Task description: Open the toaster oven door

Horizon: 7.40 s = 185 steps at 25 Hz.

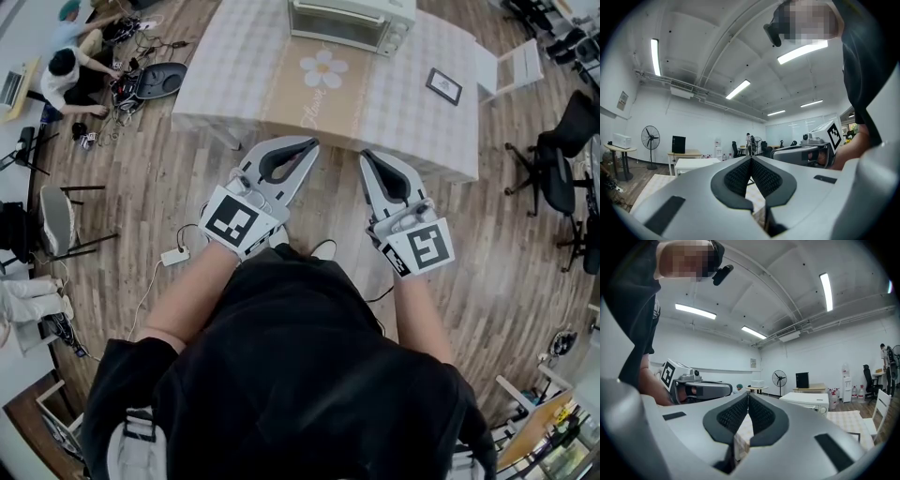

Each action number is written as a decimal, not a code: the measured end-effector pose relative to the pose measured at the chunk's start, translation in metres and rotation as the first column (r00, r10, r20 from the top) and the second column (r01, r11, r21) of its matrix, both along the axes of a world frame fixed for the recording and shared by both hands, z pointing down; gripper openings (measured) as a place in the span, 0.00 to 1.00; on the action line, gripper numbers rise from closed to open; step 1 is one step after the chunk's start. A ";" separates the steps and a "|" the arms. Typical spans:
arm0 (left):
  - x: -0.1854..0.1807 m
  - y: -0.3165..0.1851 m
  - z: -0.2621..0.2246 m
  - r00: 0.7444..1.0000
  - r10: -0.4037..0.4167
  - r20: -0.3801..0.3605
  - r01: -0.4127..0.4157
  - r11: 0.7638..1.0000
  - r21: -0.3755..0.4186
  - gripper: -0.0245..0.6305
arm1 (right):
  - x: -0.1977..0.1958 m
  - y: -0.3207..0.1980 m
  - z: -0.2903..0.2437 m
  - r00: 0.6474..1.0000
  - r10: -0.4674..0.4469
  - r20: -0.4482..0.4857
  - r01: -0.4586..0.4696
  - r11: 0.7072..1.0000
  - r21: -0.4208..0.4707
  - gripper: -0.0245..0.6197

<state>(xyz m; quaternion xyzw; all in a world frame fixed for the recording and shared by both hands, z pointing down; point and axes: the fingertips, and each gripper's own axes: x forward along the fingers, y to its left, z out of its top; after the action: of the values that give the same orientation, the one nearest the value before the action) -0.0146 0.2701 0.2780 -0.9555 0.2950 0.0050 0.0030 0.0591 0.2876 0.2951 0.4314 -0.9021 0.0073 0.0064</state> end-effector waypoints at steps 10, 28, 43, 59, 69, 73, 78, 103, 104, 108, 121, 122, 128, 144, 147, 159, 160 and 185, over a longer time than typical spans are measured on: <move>0.020 0.019 0.007 0.999 -0.038 0.026 0.039 0.999 -0.027 0.06 | 0.014 0.012 0.015 0.998 -0.050 -0.028 0.049 0.998 -0.029 0.07; 0.011 -0.126 0.027 1.000 0.005 -0.005 -0.005 0.999 -0.042 0.06 | -0.004 -0.125 0.036 0.997 -0.030 -0.075 0.025 0.997 -0.074 0.07; -0.038 -0.302 0.041 0.996 0.093 -0.008 -0.094 0.991 -0.097 0.06 | -0.051 -0.297 0.058 0.990 0.085 -0.109 -0.101 0.983 -0.154 0.07; -0.002 -0.393 0.059 1.000 -0.001 0.024 0.003 0.997 -0.081 0.06 | 0.001 -0.397 0.092 0.986 -0.017 -0.167 -0.023 0.971 -0.237 0.07; 0.011 -0.433 0.071 0.997 -0.079 0.014 0.080 0.994 -0.078 0.06 | 0.013 -0.438 0.114 0.968 -0.123 -0.217 0.052 0.951 -0.304 0.09; 0.011 -0.443 0.077 0.995 -0.096 0.015 0.097 0.992 -0.086 0.06 | 0.016 -0.452 0.130 0.955 -0.155 -0.251 0.062 0.937 -0.343 0.11; 0.015 -0.450 0.076 0.995 -0.102 0.003 0.102 0.991 -0.088 0.06 | 0.015 -0.465 0.142 0.937 -0.188 -0.295 0.067 0.924 -0.376 0.15; 0.027 -0.477 0.094 0.992 -0.119 0.048 0.123 0.989 -0.078 0.06 | 0.031 -0.522 0.211 0.732 -0.321 -0.601 0.024 0.894 -0.448 0.31; 0.027 -0.477 0.095 0.992 -0.119 0.046 0.123 0.989 -0.080 0.06 | 0.032 -0.523 0.214 0.713 -0.328 -0.620 0.020 0.893 -0.450 0.30; 0.027 -0.476 0.097 0.992 -0.120 0.040 0.123 0.988 -0.088 0.06 | 0.035 -0.527 0.227 0.640 -0.362 -0.678 0.011 0.887 -0.462 0.29; 0.023 -0.475 0.094 0.991 -0.128 0.032 0.130 0.987 -0.090 0.06 | 0.035 -0.529 0.245 0.421 -0.441 -0.793 0.032 0.880 -0.473 0.19; 0.023 -0.474 0.095 0.991 -0.127 0.032 0.130 0.987 -0.090 0.06 | 0.035 -0.529 0.246 0.411 -0.447 -0.794 0.033 0.878 -0.477 0.19; 0.018 -0.470 0.096 0.991 -0.129 0.030 0.131 0.987 -0.094 0.06 | 0.033 -0.527 0.247 0.353 -0.490 -0.797 0.034 0.858 -0.513 0.18; 0.005 -0.452 0.095 0.990 -0.141 0.029 0.143 0.985 -0.097 0.06 | 0.034 -0.524 0.250 0.280 -0.540 -0.794 0.004 0.827 -0.562 0.17; 0.003 -0.451 0.094 0.989 -0.143 0.027 0.145 0.985 -0.099 0.06 | 0.033 -0.521 0.251 0.278 -0.529 -0.802 -0.002 0.834 -0.551 0.17; 0.000 -0.438 0.100 0.991 -0.135 0.024 0.137 0.985 -0.108 0.06 | 0.029 -0.502 0.258 0.259 -0.429 -0.865 -0.022 0.893 -0.449 0.17; 0.000 -0.437 0.101 0.991 -0.132 0.025 0.134 0.985 -0.109 0.06 | 0.029 -0.500 0.258 0.255 -0.418 -0.872 -0.023 0.899 -0.438 0.17; 0.008 -0.401 0.129 0.997 -0.080 0.012 0.081 0.994 -0.068 0.06 | 0.016 -0.456 0.284 0.195 -0.178 -0.965 -0.021 0.982 -0.185 0.17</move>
<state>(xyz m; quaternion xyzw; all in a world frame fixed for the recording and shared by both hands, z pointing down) -0.0068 -0.1307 0.4070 -0.9424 0.3331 -0.0096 -0.0280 0.0755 -0.1688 0.5788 0.2900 -0.7109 -0.1967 0.6097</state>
